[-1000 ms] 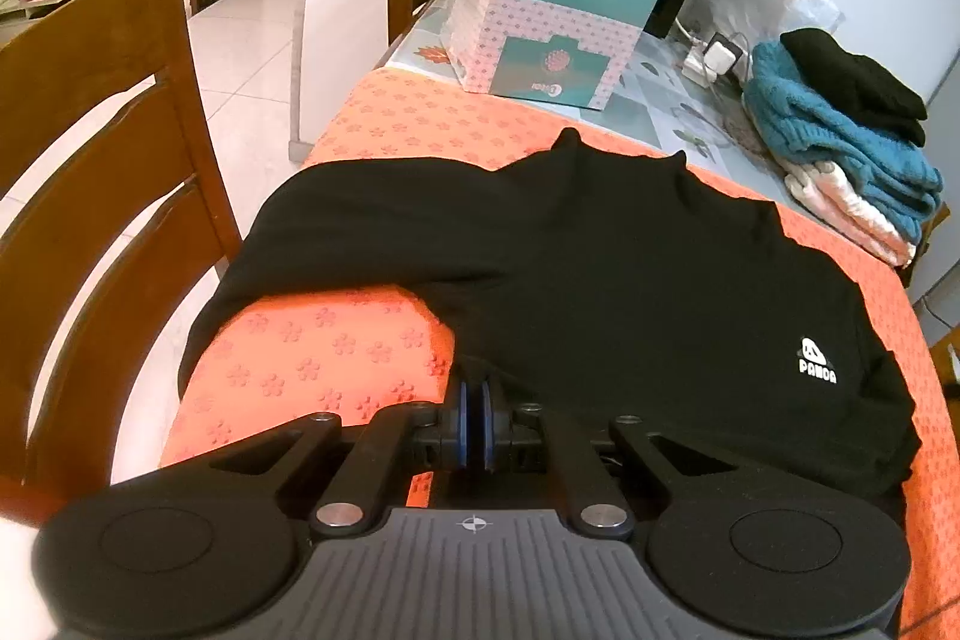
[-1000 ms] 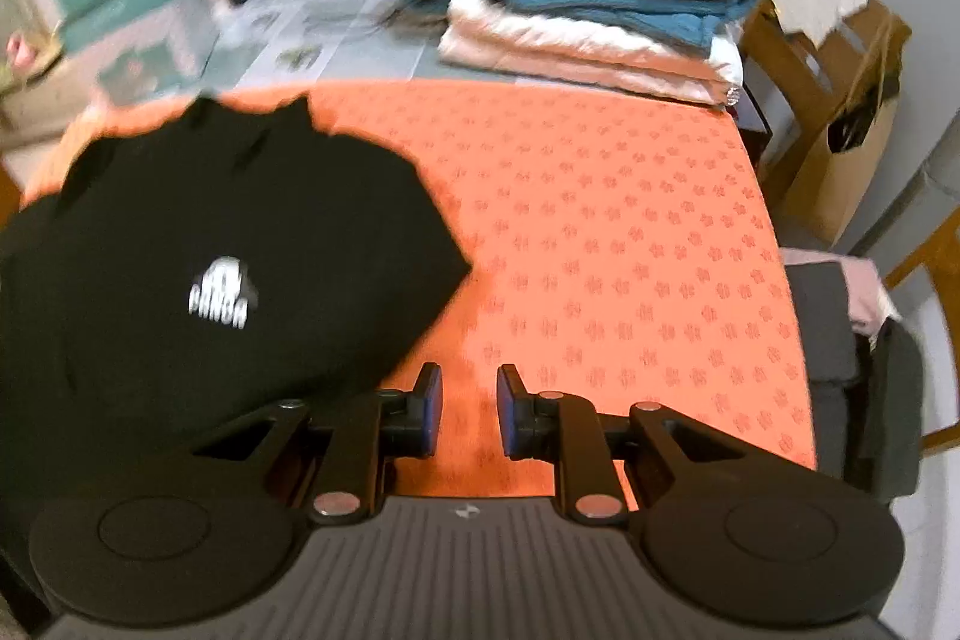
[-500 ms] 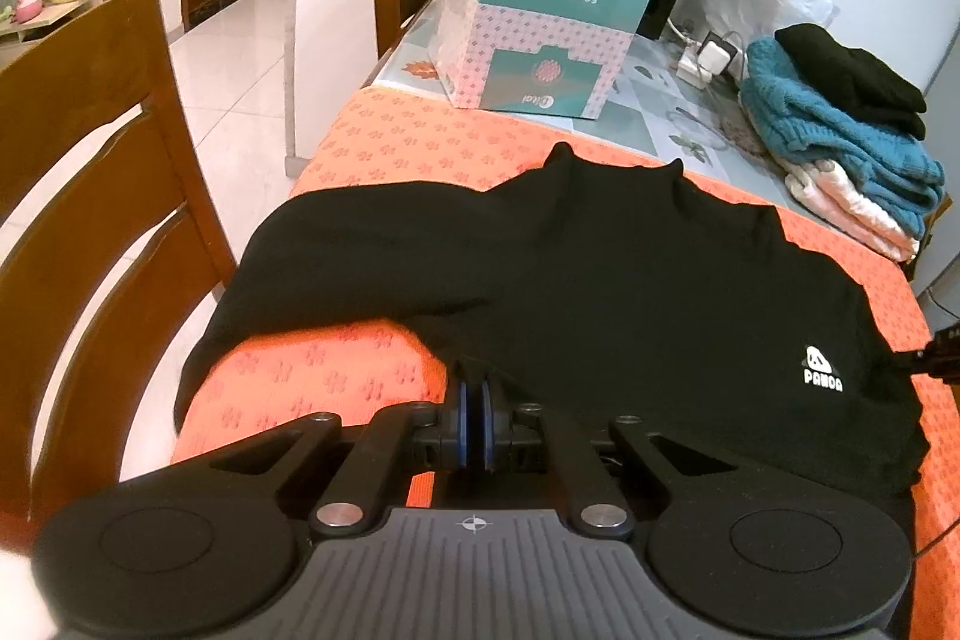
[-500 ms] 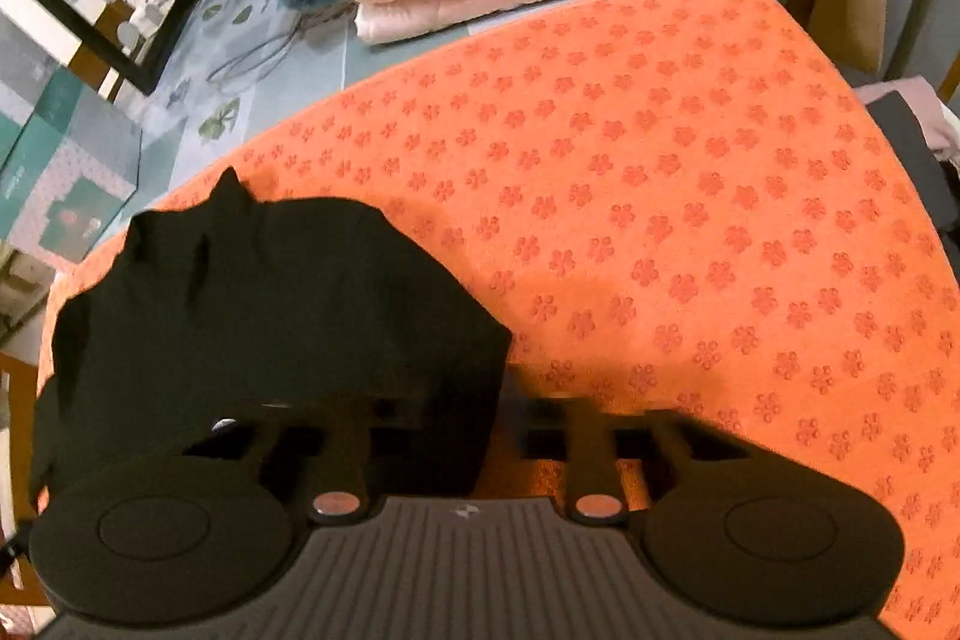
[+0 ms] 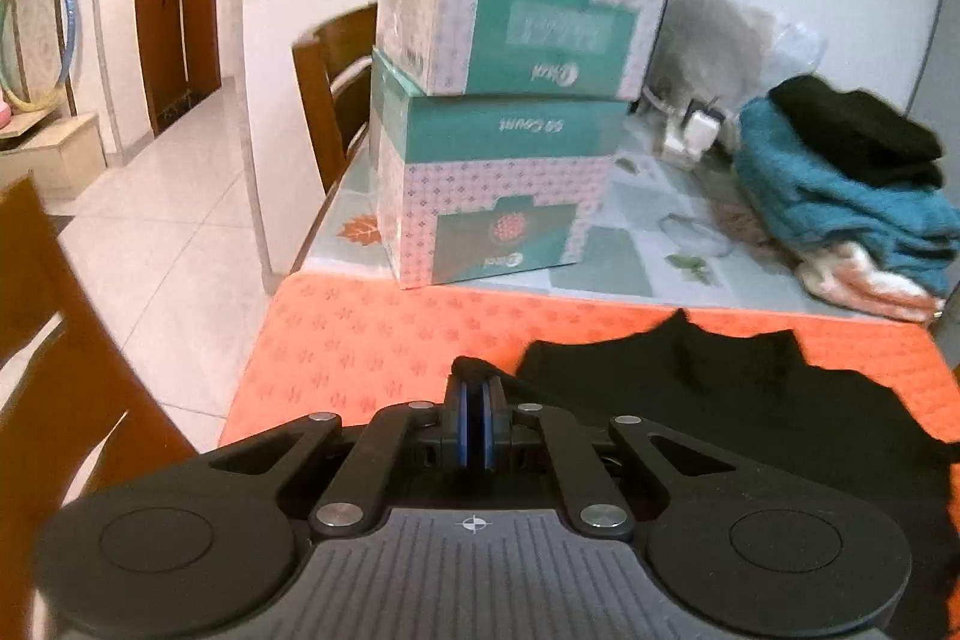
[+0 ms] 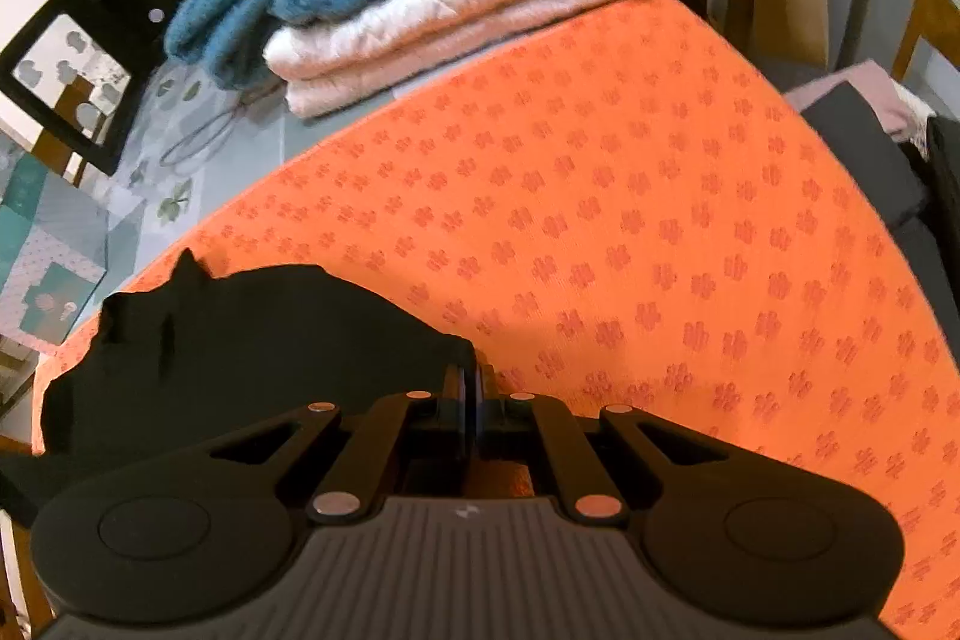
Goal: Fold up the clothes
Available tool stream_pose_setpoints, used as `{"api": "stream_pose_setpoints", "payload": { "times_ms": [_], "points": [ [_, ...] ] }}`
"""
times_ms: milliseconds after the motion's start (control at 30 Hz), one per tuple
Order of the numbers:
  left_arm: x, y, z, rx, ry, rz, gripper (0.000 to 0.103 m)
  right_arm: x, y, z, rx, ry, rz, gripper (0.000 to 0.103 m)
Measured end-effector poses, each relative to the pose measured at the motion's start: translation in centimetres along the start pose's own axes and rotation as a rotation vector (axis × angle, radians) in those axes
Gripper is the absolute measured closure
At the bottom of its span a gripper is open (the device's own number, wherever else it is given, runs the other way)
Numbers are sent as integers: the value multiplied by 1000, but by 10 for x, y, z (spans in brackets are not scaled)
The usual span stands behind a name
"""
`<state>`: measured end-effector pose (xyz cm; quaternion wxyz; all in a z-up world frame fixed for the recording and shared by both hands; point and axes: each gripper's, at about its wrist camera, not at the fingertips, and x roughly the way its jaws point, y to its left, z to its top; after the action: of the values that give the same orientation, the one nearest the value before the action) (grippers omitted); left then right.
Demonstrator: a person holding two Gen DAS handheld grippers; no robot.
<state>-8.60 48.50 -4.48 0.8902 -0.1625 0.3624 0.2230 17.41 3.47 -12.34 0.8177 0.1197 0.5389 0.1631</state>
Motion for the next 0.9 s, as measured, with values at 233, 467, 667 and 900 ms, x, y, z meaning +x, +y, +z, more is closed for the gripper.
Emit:
{"api": "stream_pose_setpoints", "payload": {
  "times_ms": [233,467,667,900],
  "points": [
    [29,0,18,6,16,0,96,-23,11,7,-151,-21,5,95],
    [30,2,14,-17,35,-5,96,-27,53,3,-566,79,88,63],
    [26,-3,15,8,38,-6,96,2,74,-12,-790,226,108,61],
    [32,-6,21,-3,63,-2,96,-13,68,5,-750,192,71,102]
  ]
}}
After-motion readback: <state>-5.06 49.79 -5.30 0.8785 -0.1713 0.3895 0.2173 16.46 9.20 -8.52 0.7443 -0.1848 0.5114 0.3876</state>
